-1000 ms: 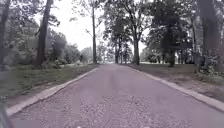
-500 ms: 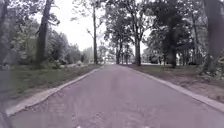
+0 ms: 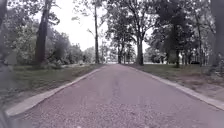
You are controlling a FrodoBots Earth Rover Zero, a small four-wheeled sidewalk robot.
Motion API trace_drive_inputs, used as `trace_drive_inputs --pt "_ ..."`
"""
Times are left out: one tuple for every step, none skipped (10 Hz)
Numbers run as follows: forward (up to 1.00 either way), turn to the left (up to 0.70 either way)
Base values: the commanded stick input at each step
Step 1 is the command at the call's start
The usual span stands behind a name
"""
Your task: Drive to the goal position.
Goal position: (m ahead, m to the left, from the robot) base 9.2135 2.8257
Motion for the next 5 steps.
trace_drive_inputs --pt "0.7 0.01" --pt "0.7 0.0" --pt "0.7 0.0" --pt "0.7 0.0" --pt "0.7 0.0"
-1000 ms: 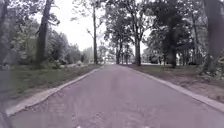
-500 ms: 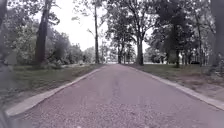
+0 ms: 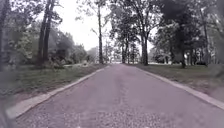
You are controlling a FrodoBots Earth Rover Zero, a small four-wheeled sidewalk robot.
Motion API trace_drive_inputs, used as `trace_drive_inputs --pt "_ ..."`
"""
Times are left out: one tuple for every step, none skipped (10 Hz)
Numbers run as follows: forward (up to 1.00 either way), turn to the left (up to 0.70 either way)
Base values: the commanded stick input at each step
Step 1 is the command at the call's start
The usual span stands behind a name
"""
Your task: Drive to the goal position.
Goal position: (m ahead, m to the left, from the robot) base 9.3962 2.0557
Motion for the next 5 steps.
trace_drive_inputs --pt "0.7 0.0" --pt "0.7 0.0" --pt "0.7 0.0" --pt "0.7 0.0" --pt "0.7 0.0"
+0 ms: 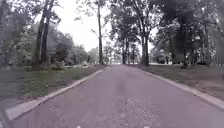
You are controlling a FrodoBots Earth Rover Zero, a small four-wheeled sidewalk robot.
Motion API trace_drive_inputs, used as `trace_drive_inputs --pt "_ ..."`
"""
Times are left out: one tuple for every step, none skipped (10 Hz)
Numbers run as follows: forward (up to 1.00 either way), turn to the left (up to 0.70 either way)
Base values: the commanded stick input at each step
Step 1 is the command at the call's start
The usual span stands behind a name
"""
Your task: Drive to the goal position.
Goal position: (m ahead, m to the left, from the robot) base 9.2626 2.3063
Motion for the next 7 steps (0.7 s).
trace_drive_inputs --pt "0.7 0.0" --pt "0.7 0.0" --pt "0.7 0.0" --pt "0.7 0.0" --pt "0.7 0.01" --pt "0.7 0.01" --pt "0.7 0.01"
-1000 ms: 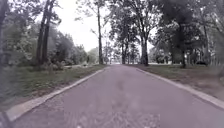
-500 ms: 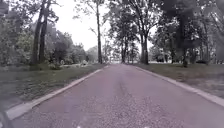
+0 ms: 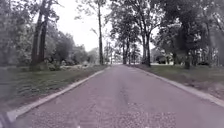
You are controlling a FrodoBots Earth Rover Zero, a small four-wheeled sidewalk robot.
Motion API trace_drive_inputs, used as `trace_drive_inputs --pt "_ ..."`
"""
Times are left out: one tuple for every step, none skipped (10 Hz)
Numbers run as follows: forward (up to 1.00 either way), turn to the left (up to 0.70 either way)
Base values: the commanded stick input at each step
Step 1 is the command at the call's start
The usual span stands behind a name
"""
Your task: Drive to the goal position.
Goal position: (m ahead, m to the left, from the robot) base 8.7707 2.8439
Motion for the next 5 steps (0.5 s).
trace_drive_inputs --pt "0.7 0.0" --pt "0.7 0.0" --pt "0.7 -0.05" --pt "0.7 -0.1" --pt "0.7 -0.14"
